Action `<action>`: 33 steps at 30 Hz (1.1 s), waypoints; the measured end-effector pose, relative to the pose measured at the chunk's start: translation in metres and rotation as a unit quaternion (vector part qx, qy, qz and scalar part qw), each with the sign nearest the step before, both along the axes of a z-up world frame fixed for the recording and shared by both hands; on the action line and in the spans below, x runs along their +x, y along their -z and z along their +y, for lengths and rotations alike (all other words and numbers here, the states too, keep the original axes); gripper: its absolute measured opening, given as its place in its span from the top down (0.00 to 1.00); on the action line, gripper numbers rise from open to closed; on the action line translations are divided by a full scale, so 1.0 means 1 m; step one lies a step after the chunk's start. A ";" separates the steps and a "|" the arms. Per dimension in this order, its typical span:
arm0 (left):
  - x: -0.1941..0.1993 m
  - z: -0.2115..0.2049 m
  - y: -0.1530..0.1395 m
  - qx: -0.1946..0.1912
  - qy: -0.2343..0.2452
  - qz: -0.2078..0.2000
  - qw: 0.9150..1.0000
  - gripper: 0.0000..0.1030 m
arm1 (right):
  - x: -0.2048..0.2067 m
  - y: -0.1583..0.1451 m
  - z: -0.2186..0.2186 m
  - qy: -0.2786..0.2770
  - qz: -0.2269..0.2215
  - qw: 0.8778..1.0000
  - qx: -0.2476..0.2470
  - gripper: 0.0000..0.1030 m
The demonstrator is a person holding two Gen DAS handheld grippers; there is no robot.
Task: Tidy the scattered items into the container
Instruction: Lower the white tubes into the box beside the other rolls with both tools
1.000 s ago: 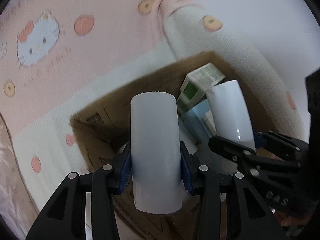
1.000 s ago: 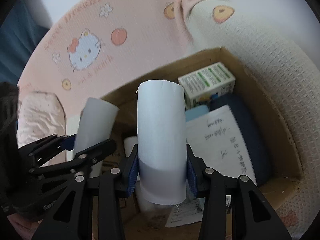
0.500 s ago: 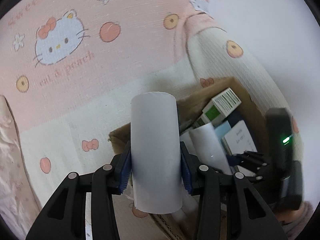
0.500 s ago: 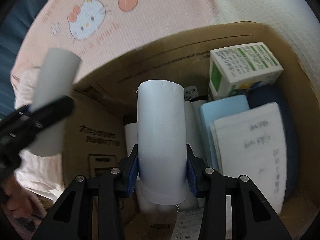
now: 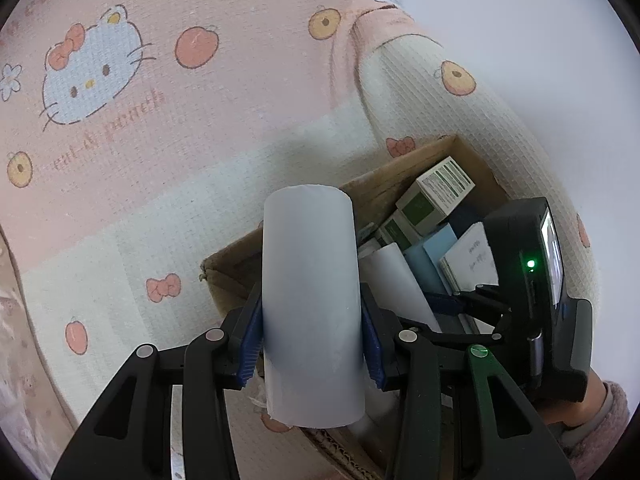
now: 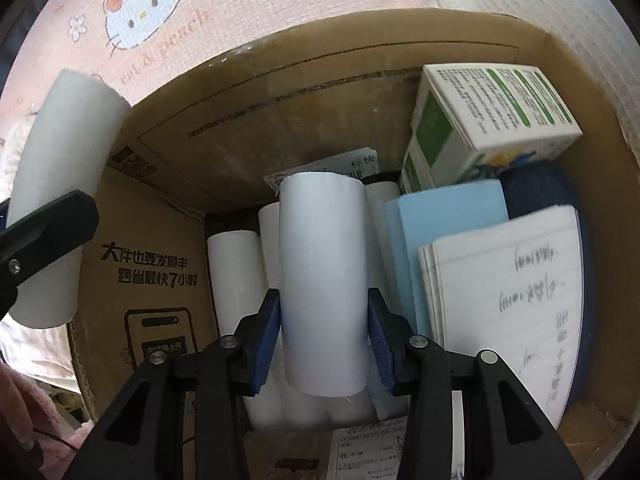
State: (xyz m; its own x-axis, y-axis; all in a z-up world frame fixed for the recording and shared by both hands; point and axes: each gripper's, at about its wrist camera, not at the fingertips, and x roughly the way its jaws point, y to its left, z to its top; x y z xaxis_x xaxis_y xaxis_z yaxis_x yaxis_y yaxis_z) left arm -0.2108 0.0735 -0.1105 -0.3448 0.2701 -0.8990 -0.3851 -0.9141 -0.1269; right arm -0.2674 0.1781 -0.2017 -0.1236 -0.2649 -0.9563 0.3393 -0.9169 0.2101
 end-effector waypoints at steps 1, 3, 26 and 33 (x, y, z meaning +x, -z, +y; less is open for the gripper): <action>0.001 0.000 0.000 -0.001 0.003 0.000 1.000 0.55 | 0.001 0.000 0.001 0.000 -0.001 1.000 0.000 0.62; 0.002 -0.001 0.000 0.000 0.008 -0.001 1.000 0.55 | 0.002 0.001 0.002 -0.004 0.000 1.000 0.003 0.62; -0.002 0.007 0.003 -0.002 0.015 -0.023 1.000 0.55 | -0.006 0.002 0.000 -0.032 -0.020 0.999 0.003 0.60; 0.004 0.011 0.006 -0.013 0.022 -0.027 0.999 0.55 | 0.002 -0.010 0.012 -0.040 0.002 0.999 -0.011 0.54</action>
